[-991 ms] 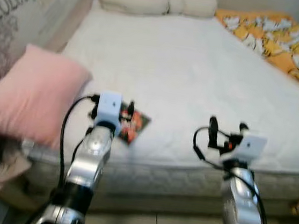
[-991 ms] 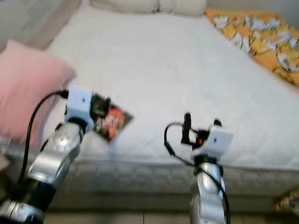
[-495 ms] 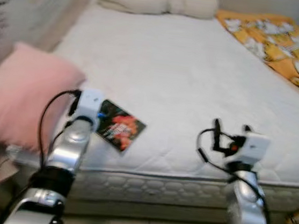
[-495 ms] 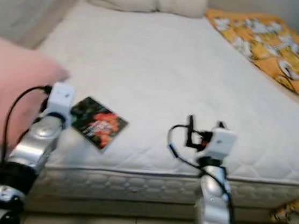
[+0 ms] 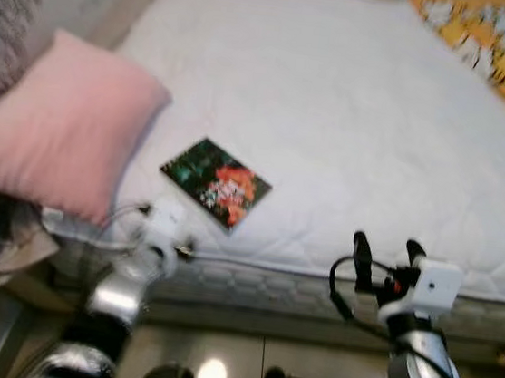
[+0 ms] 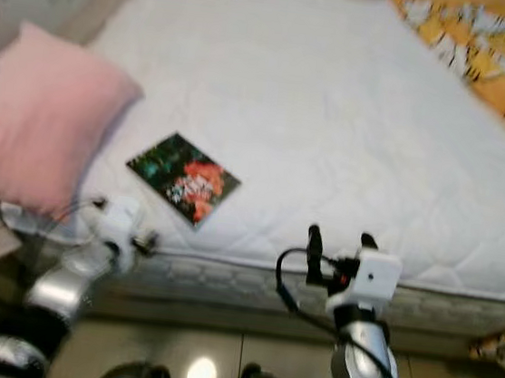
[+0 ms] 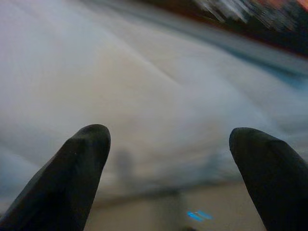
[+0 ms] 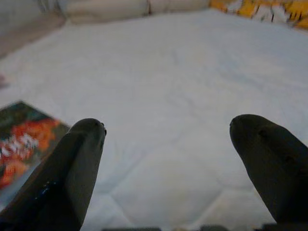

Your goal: Clean up the room

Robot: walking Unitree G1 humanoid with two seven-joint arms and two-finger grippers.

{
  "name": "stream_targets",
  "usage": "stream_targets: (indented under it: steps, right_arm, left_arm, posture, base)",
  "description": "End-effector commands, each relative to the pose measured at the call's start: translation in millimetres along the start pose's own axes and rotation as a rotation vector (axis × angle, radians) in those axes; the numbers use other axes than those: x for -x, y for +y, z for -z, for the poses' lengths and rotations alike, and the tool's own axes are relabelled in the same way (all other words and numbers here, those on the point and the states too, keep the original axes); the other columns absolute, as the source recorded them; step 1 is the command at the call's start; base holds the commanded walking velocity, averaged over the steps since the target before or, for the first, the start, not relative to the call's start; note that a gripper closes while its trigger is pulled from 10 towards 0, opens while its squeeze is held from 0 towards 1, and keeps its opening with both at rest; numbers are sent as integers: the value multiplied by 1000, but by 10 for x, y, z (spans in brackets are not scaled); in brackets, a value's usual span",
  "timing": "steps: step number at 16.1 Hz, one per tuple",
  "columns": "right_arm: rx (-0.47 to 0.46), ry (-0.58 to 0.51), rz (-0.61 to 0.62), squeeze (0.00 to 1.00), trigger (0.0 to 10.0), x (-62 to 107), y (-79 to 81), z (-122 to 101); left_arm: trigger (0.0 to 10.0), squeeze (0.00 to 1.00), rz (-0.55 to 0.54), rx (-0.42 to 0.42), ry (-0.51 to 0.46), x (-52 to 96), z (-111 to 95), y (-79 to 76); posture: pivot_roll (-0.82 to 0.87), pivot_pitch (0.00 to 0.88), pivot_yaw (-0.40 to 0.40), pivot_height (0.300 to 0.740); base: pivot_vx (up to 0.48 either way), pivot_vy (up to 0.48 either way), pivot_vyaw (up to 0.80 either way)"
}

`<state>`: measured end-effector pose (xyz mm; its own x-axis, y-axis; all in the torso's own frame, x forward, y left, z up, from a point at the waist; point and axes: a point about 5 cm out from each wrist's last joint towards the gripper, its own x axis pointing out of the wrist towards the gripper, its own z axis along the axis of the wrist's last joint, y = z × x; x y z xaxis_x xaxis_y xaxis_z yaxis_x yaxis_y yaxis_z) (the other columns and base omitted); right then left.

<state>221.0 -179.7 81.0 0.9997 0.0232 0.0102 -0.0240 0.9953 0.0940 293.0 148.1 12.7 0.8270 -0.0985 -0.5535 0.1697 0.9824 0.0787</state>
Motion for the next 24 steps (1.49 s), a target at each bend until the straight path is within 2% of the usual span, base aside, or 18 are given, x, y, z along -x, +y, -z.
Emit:
stream_targets:
  steps: [1,3,6,8,10,12,15,16,18,21,23,24]
  right_arm:
    - [-6,-3,-9,157,10000,19,24,-61]
    - [2,3,-8,157,10000,46,3,-112]
    - [12,11,3,157,10000,75,-24,-149]
    - [15,13,0,161,10000,87,-1,-157]
    - [16,17,0,161,10000,92,3,-164]
    - [14,23,8,161,10000,87,-7,-152]
    - [9,27,5,157,10000,42,22,-142]
    - [10,29,2,157,10000,35,26,-136]
    - [14,32,1,157,10000,29,19,-134]
    - [19,32,6,157,10000,29,7,-137]
    - [22,30,14,153,10000,20,-6,-134]
    - [21,30,15,157,10000,18,-2,-131]
  left_arm:
    - [10000,0,49,38,9,7,80,-148]
    - [10000,0,95,29,6,18,136,-353]
    - [10000,0,121,64,-55,9,20,-513]
    - [10000,0,93,50,-103,4,-113,-458]
    - [10000,0,41,-4,-172,54,-322,-297]
    - [10000,0,24,-15,-195,93,-359,-223]
    - [10000,0,0,-39,-205,52,-374,-175]
    - [10000,0,17,-21,-212,46,-396,-220]
    - [10000,0,86,30,-215,59,-429,-413]
    - [10000,0,133,38,-210,92,-405,-567]
    - [10000,0,187,34,-222,109,-406,-773]
    - [10000,0,230,54,-260,138,-524,-900]
  posture:
    - [-99,280,-13,736]
    - [-119,290,-17,736]
    - [-135,291,-19,736]
    - [-141,285,-17,736]
    - [-136,274,-11,736]
    - [-131,269,-8,736]
    - [-122,260,-9,736]
    - [-122,257,-11,736]
    - [-128,254,-9,736]
    - [-135,251,-5,736]
    - [-137,248,-1,736]
    - [-136,243,1,736]
  base:
    - [0,0,0]
    - [0,0,0]
    - [0,0,0]
    - [0,0,0]
    - [0,0,0]
    - [0,0,0]
    - [0,0,0]
    - [0,0,0]
    - [0,0,0]
    - [0,0,0]
    - [0,0,0]
    - [0,0,0]
